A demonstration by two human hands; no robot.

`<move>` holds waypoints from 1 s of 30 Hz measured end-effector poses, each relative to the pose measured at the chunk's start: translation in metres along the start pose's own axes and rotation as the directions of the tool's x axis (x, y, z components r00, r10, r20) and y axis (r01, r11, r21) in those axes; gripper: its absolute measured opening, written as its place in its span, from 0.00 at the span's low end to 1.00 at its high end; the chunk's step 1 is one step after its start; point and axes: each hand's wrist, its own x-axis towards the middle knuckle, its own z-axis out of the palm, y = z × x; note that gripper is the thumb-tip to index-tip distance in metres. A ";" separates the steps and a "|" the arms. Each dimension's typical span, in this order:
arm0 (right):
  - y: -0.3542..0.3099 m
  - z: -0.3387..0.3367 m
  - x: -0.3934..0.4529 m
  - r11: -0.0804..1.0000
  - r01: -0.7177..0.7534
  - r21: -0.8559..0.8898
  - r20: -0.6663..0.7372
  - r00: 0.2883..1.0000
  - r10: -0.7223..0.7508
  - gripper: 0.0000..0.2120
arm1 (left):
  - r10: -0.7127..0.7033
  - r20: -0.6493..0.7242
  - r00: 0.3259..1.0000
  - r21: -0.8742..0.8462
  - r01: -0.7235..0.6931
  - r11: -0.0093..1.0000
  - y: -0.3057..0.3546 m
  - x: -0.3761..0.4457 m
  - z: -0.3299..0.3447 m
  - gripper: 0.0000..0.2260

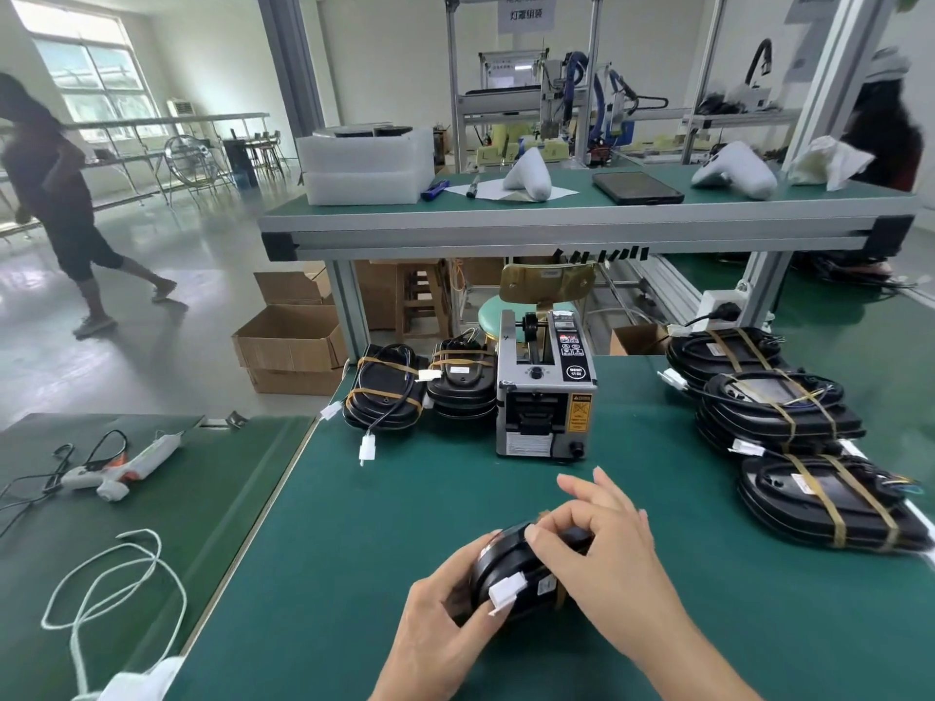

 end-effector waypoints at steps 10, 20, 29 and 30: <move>0.002 0.009 0.001 0.999 -0.016 -0.033 -0.071 0.997 0.014 0.12 | 0.035 -0.008 0.999 0.049 -0.035 0.998 -0.002 -0.002 0.000 0.24; -0.004 0.012 0.001 0.998 -0.032 -0.062 -0.095 0.995 0.026 0.12 | 0.045 -0.003 0.999 0.079 -0.045 0.996 -0.005 -0.002 0.000 0.24; -0.011 0.015 0.000 0.993 -0.061 -0.099 -0.113 0.992 0.049 0.10 | 0.033 0.003 0.999 0.096 -0.033 0.995 -0.007 -0.002 -0.001 0.25; -0.011 0.014 -0.001 0.993 -0.062 -0.100 -0.115 0.992 0.051 0.10 | 0.033 0.005 0.999 0.096 -0.033 0.995 -0.007 -0.002 -0.001 0.25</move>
